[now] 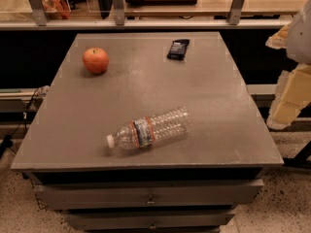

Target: Move apple near water bottle

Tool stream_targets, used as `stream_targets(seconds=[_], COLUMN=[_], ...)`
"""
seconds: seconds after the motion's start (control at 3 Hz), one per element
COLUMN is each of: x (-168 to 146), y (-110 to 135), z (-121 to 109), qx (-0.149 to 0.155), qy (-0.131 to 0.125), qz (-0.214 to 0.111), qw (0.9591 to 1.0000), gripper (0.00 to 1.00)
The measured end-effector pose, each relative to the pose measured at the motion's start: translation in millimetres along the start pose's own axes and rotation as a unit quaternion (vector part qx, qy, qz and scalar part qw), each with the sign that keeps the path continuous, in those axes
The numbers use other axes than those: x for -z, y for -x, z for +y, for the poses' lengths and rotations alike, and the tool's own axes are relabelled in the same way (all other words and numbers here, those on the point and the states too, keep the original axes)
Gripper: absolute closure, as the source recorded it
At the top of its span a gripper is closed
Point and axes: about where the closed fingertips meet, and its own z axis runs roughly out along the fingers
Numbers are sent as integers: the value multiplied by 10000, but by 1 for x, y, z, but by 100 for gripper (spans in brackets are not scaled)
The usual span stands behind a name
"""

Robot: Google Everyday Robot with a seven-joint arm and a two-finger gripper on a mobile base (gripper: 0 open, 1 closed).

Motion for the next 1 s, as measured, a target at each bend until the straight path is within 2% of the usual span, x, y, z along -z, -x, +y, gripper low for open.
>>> stream_targets(seconds=[0.33, 0.67, 1.0], x=[1, -15, -47], y=[2, 27, 93], z=[-1, -6, -22], qx=[6, -22, -96], qy=[-34, 36, 234], qz=[-29, -355, -1072], qw=[10000, 9994, 9939], gripper=[0, 0, 0])
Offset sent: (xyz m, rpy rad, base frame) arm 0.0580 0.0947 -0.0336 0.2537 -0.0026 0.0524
